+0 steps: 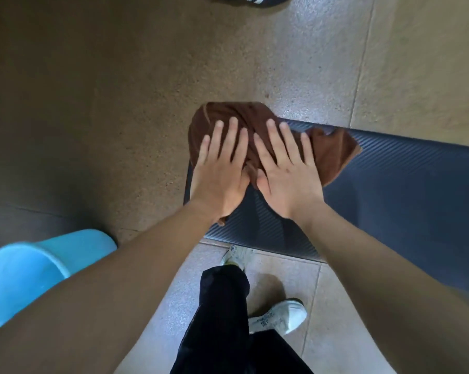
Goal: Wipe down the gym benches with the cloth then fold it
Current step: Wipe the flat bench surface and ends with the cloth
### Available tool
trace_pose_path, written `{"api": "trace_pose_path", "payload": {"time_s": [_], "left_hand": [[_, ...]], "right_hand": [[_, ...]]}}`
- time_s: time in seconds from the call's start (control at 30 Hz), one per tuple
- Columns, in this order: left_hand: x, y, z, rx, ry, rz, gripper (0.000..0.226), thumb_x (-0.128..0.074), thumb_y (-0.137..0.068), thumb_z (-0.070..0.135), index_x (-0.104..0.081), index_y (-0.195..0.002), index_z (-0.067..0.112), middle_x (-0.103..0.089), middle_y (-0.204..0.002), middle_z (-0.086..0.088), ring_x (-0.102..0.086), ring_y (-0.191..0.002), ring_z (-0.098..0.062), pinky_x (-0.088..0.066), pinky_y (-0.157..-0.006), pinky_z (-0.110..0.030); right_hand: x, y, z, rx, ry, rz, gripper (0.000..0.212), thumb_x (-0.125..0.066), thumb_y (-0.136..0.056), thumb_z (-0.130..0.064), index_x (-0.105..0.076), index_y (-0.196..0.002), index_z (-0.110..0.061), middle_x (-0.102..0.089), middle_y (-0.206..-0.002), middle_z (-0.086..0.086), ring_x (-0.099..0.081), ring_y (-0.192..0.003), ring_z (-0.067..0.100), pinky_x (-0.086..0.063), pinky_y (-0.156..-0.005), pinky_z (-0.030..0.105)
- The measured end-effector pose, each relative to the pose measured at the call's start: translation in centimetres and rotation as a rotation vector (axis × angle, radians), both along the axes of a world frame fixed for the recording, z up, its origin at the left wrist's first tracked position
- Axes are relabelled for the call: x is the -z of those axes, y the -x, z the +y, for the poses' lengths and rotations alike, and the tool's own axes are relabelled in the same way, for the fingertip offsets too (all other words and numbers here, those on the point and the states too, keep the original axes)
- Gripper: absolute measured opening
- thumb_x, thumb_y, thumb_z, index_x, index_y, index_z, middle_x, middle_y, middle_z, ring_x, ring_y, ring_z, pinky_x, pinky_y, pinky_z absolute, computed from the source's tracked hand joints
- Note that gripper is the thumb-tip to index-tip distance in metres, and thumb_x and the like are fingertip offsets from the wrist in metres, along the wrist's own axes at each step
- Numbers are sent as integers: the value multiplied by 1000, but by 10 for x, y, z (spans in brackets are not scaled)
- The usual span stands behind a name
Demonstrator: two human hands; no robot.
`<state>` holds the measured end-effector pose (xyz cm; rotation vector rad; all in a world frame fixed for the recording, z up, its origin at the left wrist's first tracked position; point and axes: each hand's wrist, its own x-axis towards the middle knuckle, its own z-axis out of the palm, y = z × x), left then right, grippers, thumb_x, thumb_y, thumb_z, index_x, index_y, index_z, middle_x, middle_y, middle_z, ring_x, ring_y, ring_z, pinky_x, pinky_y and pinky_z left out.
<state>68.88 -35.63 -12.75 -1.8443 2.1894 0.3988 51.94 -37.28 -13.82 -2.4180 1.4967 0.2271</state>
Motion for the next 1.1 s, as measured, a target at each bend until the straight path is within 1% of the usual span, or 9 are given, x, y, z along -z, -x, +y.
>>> {"api": "trace_pose_path", "payload": {"time_s": [0.13,0.27,0.33,0.43,0.5,0.67,0.9,1.0,1.1], "left_hand": [[-7,6,64,79,-82,70,74,-44,-93,35,-16,-157,9,-6,-167,-12,-5,-153,-33,-16,-122,-50],[-8,-18,84,83,-25,174,61,-46,-95,27,-36,-147,-3,-24,-160,-23,-19,-150,-38,-26,-120,-51],[-5,-16,71,103,-60,84,65,-40,-97,35,-30,-151,0,-19,-161,-25,-18,-149,-41,-25,-118,-55],[3,17,53,140,-102,-52,66,-27,-102,39,-14,-155,2,-7,-163,-25,-9,-152,-39,-22,-119,-57],[5,50,47,134,-87,-88,65,-23,-103,38,-9,-157,4,-3,-165,-22,-3,-153,-35,-16,-121,-54],[3,162,30,159,-49,-70,70,-26,-98,40,-10,-158,9,-13,-165,-18,-10,-152,-34,-16,-121,-55],[20,397,10,358,80,177,70,-39,-97,40,-18,-158,14,-11,-166,-15,-10,-153,-32,-10,-123,-47],[19,422,3,465,60,224,66,-39,-99,38,-18,-159,16,-11,-166,-13,-10,-153,-33,-8,-123,-49],[12,373,6,642,12,228,65,-36,-101,40,-16,-159,19,-6,-167,-9,-8,-154,-30,-7,-122,-50]], "right_hand": [[-12,19,64,-71,-78,28,69,-44,-95,-43,-23,-158,-25,-2,-168,10,1,-154,33,3,-120,55],[-14,15,69,-138,-82,-41,68,-53,-87,-52,-38,-151,-35,-14,-167,6,-14,-151,37,-10,-117,62],[-9,26,56,-205,-66,-47,72,-53,-84,-60,-38,-151,-36,-10,-168,3,-11,-152,36,-7,-118,61],[2,60,39,-254,-67,-59,78,-45,-88,-64,-25,-157,-34,-1,-169,2,0,-154,33,3,-120,56],[5,94,38,-192,-46,-58,78,-42,-90,-64,-21,-158,-31,0,-169,2,1,-154,31,3,-120,55],[3,212,47,12,-17,28,77,-36,-93,-64,-15,-159,-31,3,-169,3,-2,-154,32,-5,-120,57],[0,409,70,431,-28,157,78,-42,-93,-62,-18,-159,-27,-6,-168,5,-10,-153,37,-13,-119,60],[2,419,80,628,-46,202,72,-38,-99,-52,-13,-160,-24,-2,-168,7,-4,-153,38,-11,-120,60],[0,376,82,849,-29,208,70,-35,-98,-46,-12,-160,-22,-1,-168,10,-3,-153,37,-11,-120,61]]}}
